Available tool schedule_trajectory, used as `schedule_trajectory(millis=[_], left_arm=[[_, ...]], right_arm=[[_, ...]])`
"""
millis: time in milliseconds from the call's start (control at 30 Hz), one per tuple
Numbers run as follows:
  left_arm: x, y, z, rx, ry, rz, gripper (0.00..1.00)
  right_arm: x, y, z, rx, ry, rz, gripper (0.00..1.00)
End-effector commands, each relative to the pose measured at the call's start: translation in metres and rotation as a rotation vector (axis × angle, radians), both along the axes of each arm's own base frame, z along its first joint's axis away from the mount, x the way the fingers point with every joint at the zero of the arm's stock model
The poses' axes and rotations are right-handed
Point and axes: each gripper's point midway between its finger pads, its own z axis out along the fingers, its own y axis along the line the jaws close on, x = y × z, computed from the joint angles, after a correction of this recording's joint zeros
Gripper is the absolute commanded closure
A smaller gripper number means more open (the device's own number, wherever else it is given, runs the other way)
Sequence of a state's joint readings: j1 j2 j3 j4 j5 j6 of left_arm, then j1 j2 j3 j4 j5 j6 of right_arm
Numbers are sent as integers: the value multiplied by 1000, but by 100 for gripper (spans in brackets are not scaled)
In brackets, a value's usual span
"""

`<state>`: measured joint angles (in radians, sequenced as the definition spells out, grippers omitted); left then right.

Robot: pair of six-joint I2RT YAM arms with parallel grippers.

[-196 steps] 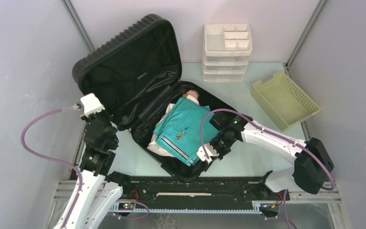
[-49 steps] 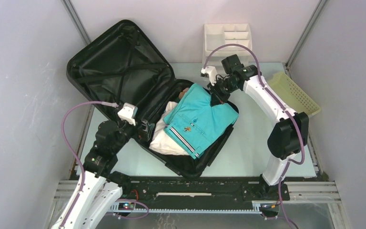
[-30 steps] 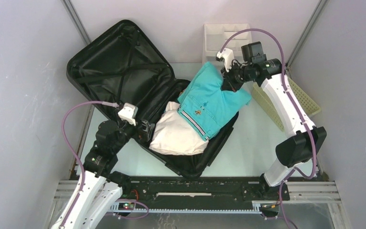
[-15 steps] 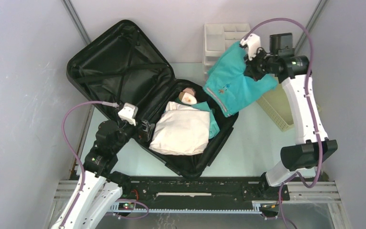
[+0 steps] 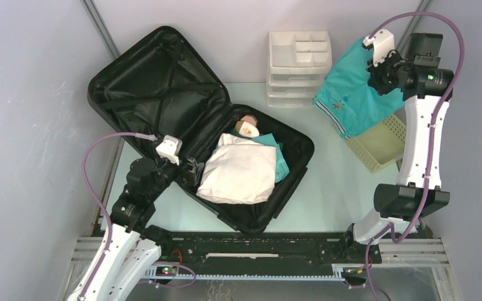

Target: Open, take out, and arrange the luggage

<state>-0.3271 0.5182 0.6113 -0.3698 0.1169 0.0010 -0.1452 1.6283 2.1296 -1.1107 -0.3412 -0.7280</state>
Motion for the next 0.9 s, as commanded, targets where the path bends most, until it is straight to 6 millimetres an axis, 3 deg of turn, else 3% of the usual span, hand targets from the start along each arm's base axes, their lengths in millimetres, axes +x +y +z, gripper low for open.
schedule_trajectory(millis=[0, 433, 667, 867], left_arm=[[0, -2, -8, 21, 8, -23, 0], [0, -2, -9, 23, 13, -22, 0], [0, -2, -10, 24, 15, -21, 0], [1, -2, -13, 28, 26, -20, 0]], right_arm=[[11, -13, 12, -20, -55, 12, 100], [4, -46, -12, -45, 17, -34, 100], [21, -99, -61, -104, 125, -135, 100], [58, -151, -121, -230, 178, -246, 100]])
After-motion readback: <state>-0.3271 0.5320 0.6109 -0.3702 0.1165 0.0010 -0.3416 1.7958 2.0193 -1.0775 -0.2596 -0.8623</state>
